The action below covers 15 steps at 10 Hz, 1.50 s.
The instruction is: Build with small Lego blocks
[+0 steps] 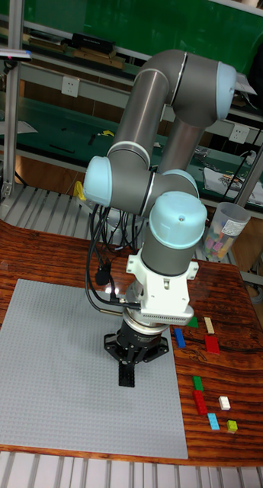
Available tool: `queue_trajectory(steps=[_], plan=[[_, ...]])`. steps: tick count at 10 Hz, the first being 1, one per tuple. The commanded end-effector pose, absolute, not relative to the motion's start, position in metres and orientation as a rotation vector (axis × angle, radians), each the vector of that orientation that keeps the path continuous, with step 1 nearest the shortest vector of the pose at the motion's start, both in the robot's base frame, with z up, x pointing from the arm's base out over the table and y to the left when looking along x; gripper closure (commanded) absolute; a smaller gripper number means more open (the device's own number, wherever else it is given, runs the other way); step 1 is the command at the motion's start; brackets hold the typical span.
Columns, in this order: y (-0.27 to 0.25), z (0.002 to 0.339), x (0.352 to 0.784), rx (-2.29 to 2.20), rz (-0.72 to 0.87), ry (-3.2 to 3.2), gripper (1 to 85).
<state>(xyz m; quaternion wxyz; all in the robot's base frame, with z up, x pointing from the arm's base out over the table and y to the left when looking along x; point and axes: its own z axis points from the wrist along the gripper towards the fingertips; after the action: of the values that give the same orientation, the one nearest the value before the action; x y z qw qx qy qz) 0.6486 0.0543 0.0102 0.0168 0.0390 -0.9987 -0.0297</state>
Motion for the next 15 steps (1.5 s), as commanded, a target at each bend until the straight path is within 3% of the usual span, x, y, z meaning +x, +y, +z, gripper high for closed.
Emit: queue_trajectory(steps=[1,5,8,15], plan=[[0.054,0.003,0.647,0.122,-0.113,-3.114,84.7],[0.053,0.005,0.647,0.122,-0.113,-3.116,84.7],[0.056,0.025,0.645,0.105,-0.12,-3.088,84.7],[0.064,0.007,0.649,0.084,-0.117,-3.115,84.7]])
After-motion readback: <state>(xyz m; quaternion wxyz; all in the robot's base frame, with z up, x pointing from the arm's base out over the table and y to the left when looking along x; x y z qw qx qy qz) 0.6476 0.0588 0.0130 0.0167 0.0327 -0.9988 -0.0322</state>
